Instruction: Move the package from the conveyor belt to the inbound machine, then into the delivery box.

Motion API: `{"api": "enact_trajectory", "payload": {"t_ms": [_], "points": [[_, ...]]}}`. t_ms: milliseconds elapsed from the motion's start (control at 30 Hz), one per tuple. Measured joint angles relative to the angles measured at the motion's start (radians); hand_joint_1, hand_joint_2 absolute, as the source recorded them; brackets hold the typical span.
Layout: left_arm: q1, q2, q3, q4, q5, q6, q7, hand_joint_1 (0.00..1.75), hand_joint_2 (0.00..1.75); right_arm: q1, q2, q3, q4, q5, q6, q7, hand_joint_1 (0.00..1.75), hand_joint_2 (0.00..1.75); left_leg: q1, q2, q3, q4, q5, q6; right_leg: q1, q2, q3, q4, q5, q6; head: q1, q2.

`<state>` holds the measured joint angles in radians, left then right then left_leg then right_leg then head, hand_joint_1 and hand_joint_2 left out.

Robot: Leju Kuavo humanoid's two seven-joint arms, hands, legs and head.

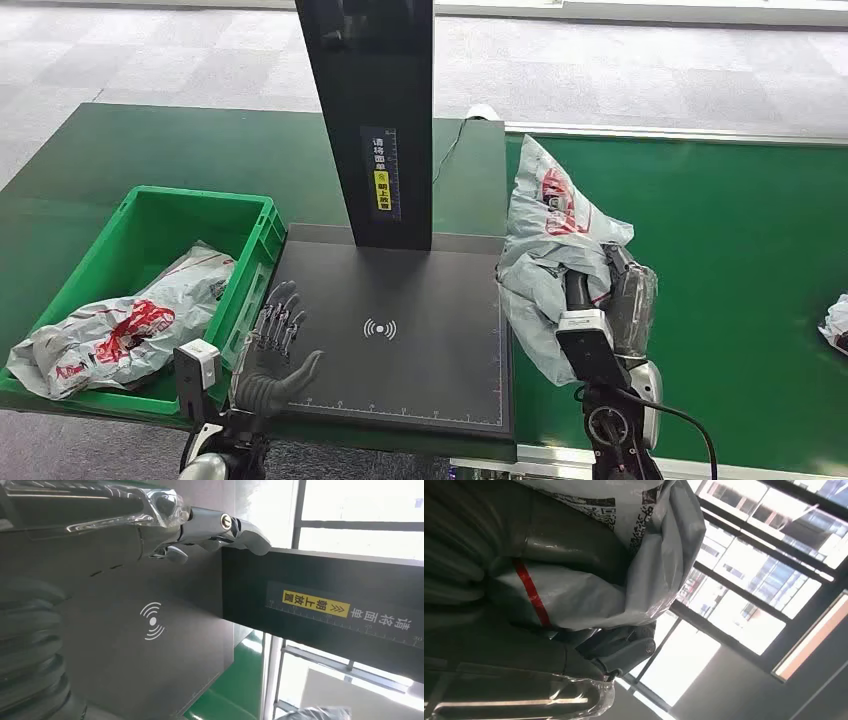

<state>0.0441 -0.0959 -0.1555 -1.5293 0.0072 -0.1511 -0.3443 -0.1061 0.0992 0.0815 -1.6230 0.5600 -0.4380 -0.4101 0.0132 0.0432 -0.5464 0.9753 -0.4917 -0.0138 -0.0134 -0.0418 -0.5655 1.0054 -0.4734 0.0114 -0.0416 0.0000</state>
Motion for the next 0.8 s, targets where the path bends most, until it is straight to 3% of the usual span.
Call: {"api": "enact_trajectory", "payload": {"t_ms": [100, 300, 367, 567, 800], "points": [[0.0, 0.002, -0.001, 0.0, 0.0, 0.0, 0.0, 0.0, 1.75, -0.007, -0.011, 0.036, 0.015, 0.035, 0.08, 0.022, 1.75, 1.75, 0.0, 0.001, 0.0, 0.0, 0.0, 0.0, 0.0, 0.0, 0.0, 0.0, 0.0, 0.0, 0.0, 0.0], [-0.001, 0.012, -0.004, 0.01, -0.001, -0.019, -0.015, 0.0, 1.75, -0.028, -0.036, 0.192, 0.115, 0.073, 0.4, 0.061, 1.75, 1.75, 0.0, 0.0, 0.0, 0.0, 0.0, 0.0, 0.0, 0.0, 0.0, 0.0, 0.0, 0.0, 0.0, 0.0], [-0.003, 0.014, -0.006, 0.018, -0.003, -0.024, -0.018, 0.0, 1.75, -0.04, -0.042, 0.244, 0.162, 0.077, 0.464, 0.072, 1.75, 1.75, 0.0, 0.0, 0.0, 0.0, 0.0, 0.0, 0.0, 0.0, 0.0, 0.0, 0.0, 0.0, 0.0, 0.0], [0.003, 0.018, -0.006, 0.021, -0.009, -0.012, -0.019, 0.0, 1.75, -0.118, -0.053, 0.36, 0.315, 0.083, 0.553, 0.067, 1.75, 1.75, 0.0, 0.001, 0.001, 0.0, 0.0, 0.0, 0.0, 0.0, 0.001, 0.0, 0.0, 0.0, 0.0, 0.0], [0.022, 0.018, -0.006, 0.01, -0.022, -0.002, -0.014, 0.0, 1.75, -0.185, -0.053, 0.441, 0.415, 0.008, 0.605, -0.014, 1.75, 1.75, 0.001, 0.001, 0.003, 0.0, 0.0, 0.0, 0.001, 0.001, 0.002, 0.0, 0.0, 0.0, 0.0, 0.0]]}}
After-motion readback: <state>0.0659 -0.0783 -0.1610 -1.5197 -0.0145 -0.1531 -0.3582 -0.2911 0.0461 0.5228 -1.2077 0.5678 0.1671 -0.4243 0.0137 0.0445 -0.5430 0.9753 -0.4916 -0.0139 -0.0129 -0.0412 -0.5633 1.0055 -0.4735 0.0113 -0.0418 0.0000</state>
